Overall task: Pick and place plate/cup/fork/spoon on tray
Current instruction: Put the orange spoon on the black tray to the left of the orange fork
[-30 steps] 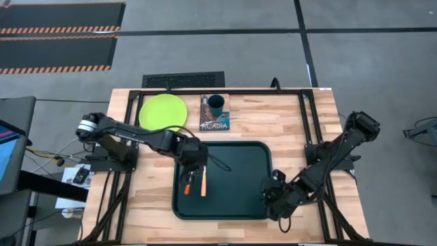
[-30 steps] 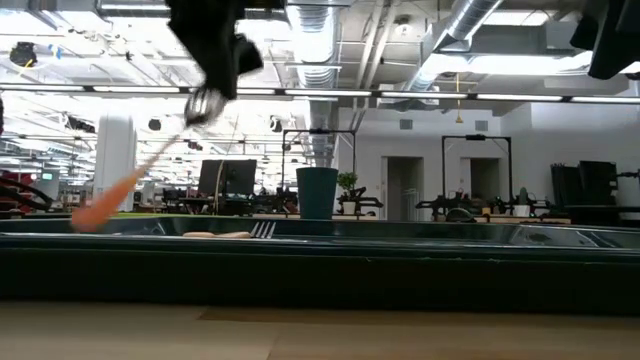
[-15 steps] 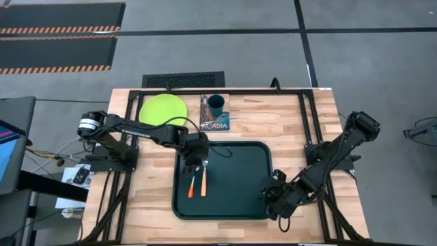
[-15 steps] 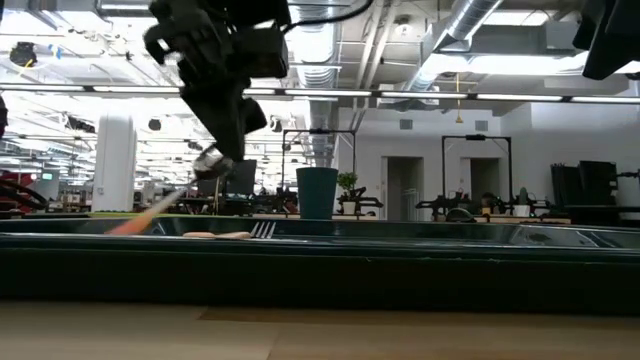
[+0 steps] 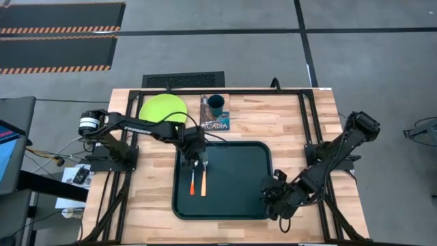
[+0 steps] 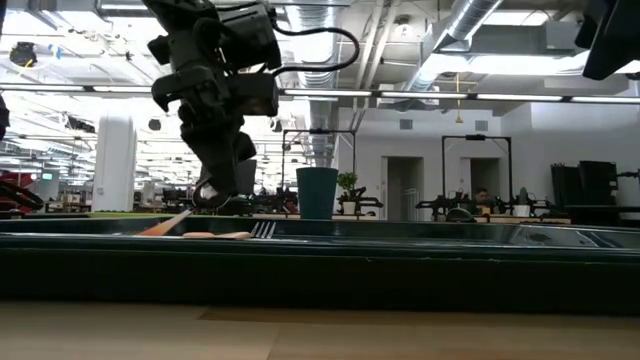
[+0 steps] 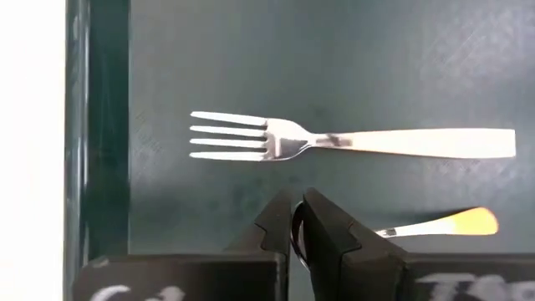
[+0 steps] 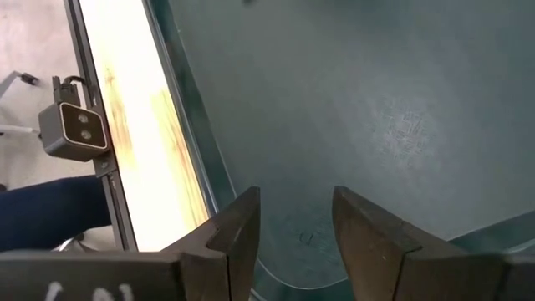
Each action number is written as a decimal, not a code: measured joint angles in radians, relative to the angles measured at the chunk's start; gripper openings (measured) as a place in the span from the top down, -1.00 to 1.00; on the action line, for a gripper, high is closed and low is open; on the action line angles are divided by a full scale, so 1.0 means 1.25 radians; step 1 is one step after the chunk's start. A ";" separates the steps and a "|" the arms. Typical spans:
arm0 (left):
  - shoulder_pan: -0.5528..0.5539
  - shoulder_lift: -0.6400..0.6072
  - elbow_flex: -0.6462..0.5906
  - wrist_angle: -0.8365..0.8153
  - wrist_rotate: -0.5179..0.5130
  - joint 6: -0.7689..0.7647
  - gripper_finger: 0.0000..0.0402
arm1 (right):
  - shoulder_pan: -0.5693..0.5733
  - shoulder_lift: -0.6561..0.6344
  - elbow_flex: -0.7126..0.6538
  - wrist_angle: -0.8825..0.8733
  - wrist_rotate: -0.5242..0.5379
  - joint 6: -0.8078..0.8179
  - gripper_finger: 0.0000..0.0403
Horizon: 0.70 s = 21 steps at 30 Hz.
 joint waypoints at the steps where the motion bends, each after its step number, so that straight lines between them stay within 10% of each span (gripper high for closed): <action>1: 0.004 0.000 0.000 -0.001 -0.001 0.003 0.99 | 0.000 0.000 0.000 -0.002 0.000 0.000 0.13; 21: 0.027 0.000 -0.062 0.084 -0.038 0.029 0.95 | 0.000 0.000 0.000 -0.014 0.001 0.007 0.13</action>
